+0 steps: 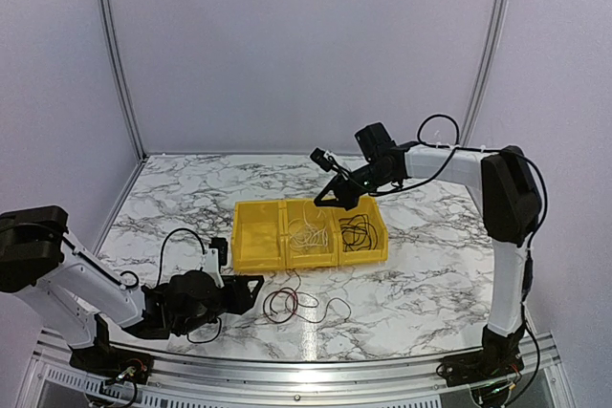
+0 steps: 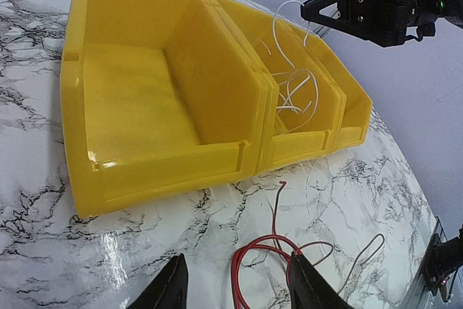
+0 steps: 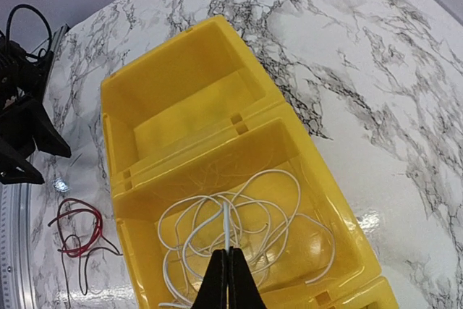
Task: Untangle the cables
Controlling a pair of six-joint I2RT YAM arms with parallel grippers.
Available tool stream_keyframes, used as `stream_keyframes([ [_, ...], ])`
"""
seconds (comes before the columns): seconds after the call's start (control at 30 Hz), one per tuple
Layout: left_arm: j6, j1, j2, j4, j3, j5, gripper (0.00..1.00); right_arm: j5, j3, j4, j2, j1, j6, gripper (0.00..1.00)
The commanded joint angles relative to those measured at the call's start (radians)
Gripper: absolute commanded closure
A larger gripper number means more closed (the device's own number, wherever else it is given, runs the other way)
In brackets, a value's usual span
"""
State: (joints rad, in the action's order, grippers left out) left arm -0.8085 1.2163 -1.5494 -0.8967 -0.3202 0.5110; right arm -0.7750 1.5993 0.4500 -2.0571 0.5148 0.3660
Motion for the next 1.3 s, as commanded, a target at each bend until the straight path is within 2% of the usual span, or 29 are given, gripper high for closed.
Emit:
stream_keyframes([
  [0.0, 0.006, 0.0, -0.002, -0.004, -0.01, 0.024, 0.5, 0.139, -0.03, 0.011, 0.043, 0.014, 0.019, 1.0],
  [0.07, 0.009, 0.0, -0.014, 0.011, -0.027, 0.014, 0.49, 0.176, -0.049, 0.005, 0.059, 0.016, 0.025, 0.99],
  [0.2, 0.008, 0.0, -0.03, 0.039, -0.053, -0.001, 0.49, 0.224, -0.075, 0.001, 0.094, 0.017, 0.045, 0.75],
  [0.27, 0.007, 0.0, -0.032, 0.048, -0.058, -0.001, 0.48, 0.236, -0.085, 0.005, 0.124, 0.017, 0.051, 0.69],
  [0.43, 0.009, 0.0, -0.033, 0.069, -0.068, 0.001, 0.47, 0.269, -0.145, 0.013, 0.236, 0.017, 0.072, 0.65],
  [0.6, 0.024, -0.003, -0.046, 0.088, -0.093, -0.007, 0.47, 0.226, -0.296, 0.054, 0.369, 0.033, 0.136, 0.66],
  [0.7, 0.039, -0.004, -0.059, 0.107, -0.118, -0.012, 0.46, 0.229, -0.422, 0.088, 0.45, 0.095, 0.213, 0.64],
  [0.73, 0.045, -0.004, -0.064, 0.112, -0.126, -0.015, 0.46, 0.237, -0.468, 0.083, 0.485, 0.124, 0.229, 0.61],
  [0.87, 0.058, -0.004, -0.088, 0.13, -0.164, -0.028, 0.46, 0.237, -0.617, 0.051, 0.597, 0.223, 0.242, 0.38],
  [0.93, 0.061, -0.006, -0.097, 0.142, -0.185, -0.033, 0.46, 0.236, -0.651, 0.057, 0.599, 0.258, 0.245, 0.33],
  [1.1, 0.056, -0.005, -0.108, 0.157, -0.2, -0.028, 0.46, 0.24, -0.649, 0.101, 0.497, 0.296, 0.254, 0.29],
  [1.27, 0.045, -0.005, -0.091, 0.163, -0.188, -0.026, 0.46, 0.277, -0.635, 0.071, 0.41, 0.328, 0.224, 0.32],
])
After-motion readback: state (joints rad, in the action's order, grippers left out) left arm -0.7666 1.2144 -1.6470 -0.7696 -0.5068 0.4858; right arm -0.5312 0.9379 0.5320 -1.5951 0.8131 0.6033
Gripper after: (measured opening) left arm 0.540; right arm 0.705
